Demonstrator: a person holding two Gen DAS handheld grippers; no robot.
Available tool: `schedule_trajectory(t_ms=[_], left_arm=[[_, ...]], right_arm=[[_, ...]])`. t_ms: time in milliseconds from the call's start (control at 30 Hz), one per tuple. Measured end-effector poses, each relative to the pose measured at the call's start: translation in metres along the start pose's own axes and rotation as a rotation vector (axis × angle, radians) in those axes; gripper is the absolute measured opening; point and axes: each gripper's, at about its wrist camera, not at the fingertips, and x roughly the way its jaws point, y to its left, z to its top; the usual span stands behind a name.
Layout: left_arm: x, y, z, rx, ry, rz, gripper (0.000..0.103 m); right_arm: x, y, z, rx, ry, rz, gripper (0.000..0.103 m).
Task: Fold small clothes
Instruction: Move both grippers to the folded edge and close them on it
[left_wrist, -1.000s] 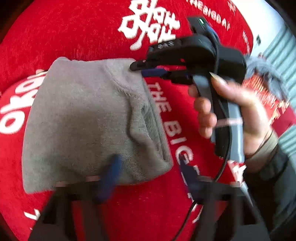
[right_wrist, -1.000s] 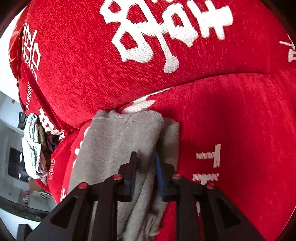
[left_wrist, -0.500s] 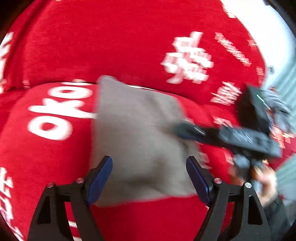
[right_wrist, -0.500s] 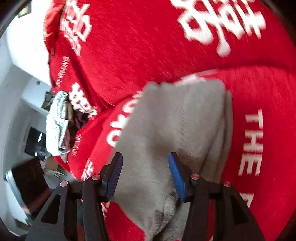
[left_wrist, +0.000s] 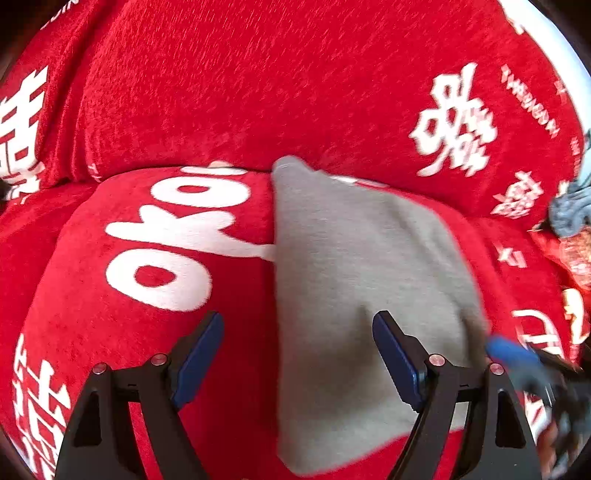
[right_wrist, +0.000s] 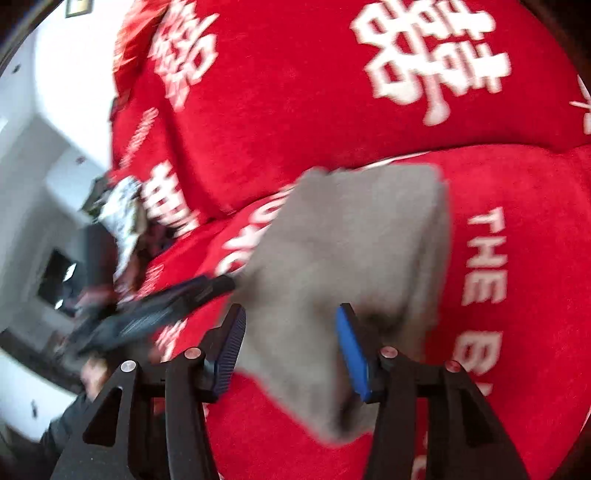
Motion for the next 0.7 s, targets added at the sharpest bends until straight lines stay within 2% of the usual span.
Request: schedule_trajectory(t_ms=[67, 133, 233, 300, 333, 400, 500, 600, 633, 667, 700], left_arm=[[0.009, 0.002, -0.004, 0.014, 0.021, 0.015, 0.084], [0.008, 0.006, -0.008, 0.016, 0.005, 0.004, 0.085], [0.004, 0.006, -0.013, 0.028, 0.000, 0.002, 0.085], [-0.002, 0.005, -0.013, 0.028, -0.002, 0.000, 0.085], [-0.006, 0.003, -0.013, 0.032, -0.009, -0.007, 0.085], [-0.013, -0.002, -0.012, 0.049, -0.033, -0.038, 0.085], [-0.014, -0.010, -0.007, 0.060, -0.047, -0.054, 0.085], [0.000, -0.015, 0.001, 0.058, -0.030, -0.009, 0.085], [0.011, -0.015, 0.003, 0.060, -0.012, 0.036, 0.085], [0.020, -0.013, 0.003, 0.060, 0.007, 0.050, 0.085], [0.025, -0.010, 0.004, 0.052, 0.020, 0.027, 0.085]], right_arm=[[0.008, -0.001, -0.013, -0.020, 0.034, -0.066, 0.055], [0.013, -0.015, -0.023, 0.000, 0.055, -0.162, 0.052], [0.001, -0.025, -0.029, 0.046, 0.016, -0.119, 0.048], [-0.009, -0.021, -0.029, 0.021, 0.006, -0.159, 0.050], [-0.015, -0.013, -0.027, -0.005, -0.009, -0.213, 0.058], [-0.022, -0.004, -0.022, -0.047, -0.043, -0.259, 0.063], [-0.019, 0.013, -0.003, -0.107, -0.081, -0.261, 0.063], [0.003, 0.019, 0.011, -0.144, -0.051, -0.238, 0.063], [0.017, 0.014, 0.018, -0.141, -0.024, -0.264, 0.063], [0.022, 0.010, 0.019, -0.133, -0.008, -0.285, 0.063], [0.031, 0.000, 0.022, -0.114, 0.005, -0.316, 0.062]])
